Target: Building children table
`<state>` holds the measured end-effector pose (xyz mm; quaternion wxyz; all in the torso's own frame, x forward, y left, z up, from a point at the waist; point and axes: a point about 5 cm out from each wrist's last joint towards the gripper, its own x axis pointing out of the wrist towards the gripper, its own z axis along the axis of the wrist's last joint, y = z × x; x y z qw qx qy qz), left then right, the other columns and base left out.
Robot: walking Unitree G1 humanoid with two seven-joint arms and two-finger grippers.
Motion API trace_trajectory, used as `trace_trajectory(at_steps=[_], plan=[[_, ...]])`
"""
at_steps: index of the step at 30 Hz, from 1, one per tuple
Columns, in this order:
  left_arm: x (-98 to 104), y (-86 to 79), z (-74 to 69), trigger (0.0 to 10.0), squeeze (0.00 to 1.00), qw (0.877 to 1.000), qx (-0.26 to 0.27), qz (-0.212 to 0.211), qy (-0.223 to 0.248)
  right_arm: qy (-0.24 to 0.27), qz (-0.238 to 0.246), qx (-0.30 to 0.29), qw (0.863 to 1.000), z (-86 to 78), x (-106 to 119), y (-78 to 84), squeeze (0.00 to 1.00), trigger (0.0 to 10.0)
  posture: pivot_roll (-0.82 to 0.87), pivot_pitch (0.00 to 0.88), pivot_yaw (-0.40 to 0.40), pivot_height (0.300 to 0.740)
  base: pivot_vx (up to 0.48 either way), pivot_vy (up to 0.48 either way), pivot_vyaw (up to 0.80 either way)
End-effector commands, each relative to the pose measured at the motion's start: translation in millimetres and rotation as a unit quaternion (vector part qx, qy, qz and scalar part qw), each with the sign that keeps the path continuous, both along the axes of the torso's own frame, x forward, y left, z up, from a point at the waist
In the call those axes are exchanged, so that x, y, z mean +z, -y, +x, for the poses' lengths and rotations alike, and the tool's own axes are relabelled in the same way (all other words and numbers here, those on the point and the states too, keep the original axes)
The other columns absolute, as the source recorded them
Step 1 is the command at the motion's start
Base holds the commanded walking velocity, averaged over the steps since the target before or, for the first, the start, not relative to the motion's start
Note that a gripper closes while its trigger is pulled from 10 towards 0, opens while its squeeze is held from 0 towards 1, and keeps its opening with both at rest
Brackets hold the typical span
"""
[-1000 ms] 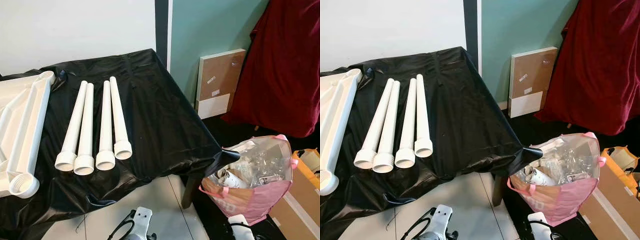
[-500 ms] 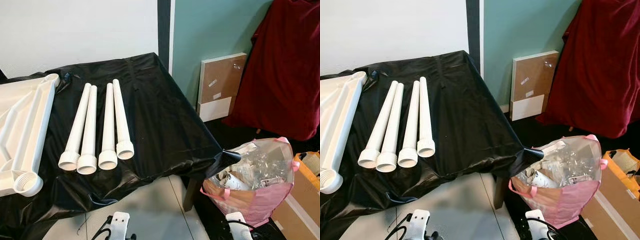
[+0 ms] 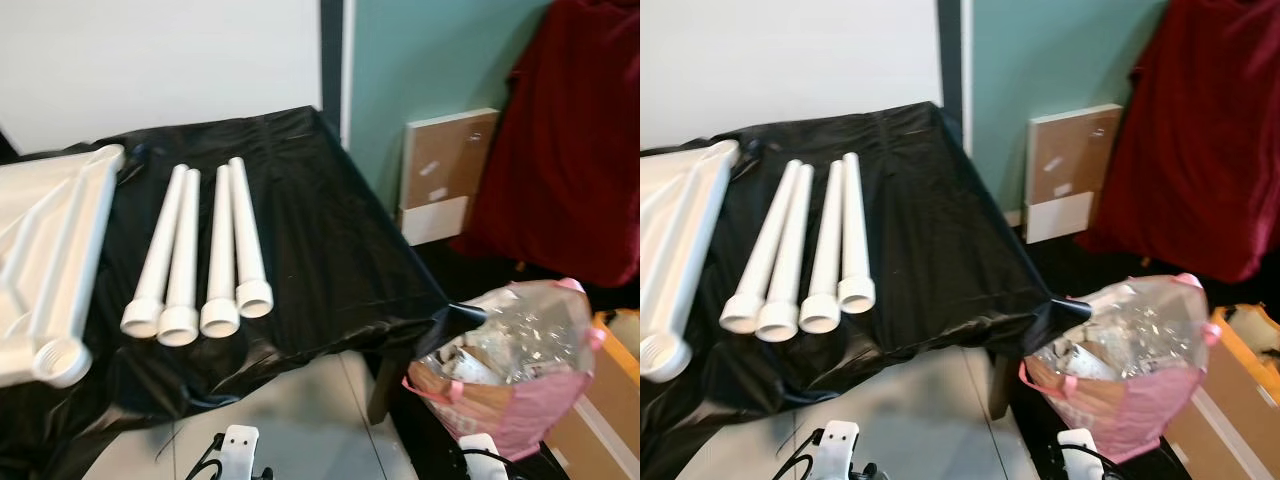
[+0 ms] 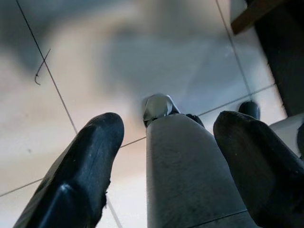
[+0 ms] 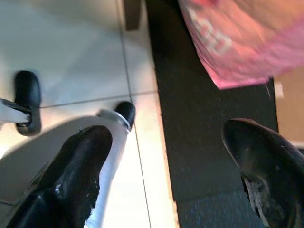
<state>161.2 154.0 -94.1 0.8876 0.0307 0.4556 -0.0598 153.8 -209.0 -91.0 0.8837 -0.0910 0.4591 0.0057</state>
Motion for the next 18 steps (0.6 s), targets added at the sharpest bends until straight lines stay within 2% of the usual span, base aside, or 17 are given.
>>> trace_trajectory(at_steps=[1,8,16,18], plan=[[-8,0.0,-19.6,10.0,0.00,0.999,0.013,-0.002,-0.037,-0.008,0.001,-0.005,1.000,-4.7,-2,-0.3,0.00,10.0,-0.03,0.000,0.014,0.740,0.000,0.000,0.80],[-10,2.3,-24.7,10.0,0.00,0.999,0.020,-0.002,-0.041,-0.005,0.004,-0.005,1.000,-1.6,-1,-2.0,0.00,10.0,-0.03,0.000,0.018,0.740,0.000,0.000,0.80],[-8,-2.9,-17.2,10.0,0.00,0.999,0.013,0.005,-0.041,0.003,0.008,-0.003,1.000,4.9,1,-4.1,0.00,10.0,-0.03,0.000,0.021,0.740,0.000,0.000,0.80],[-7,-3.0,-15.8,10.0,0.00,0.999,0.007,0.006,-0.039,0.003,0.012,-0.005,1.000,5.4,1,-4.6,0.00,10.0,-0.03,0.000,0.023,0.740,0.000,0.000,0.00]])
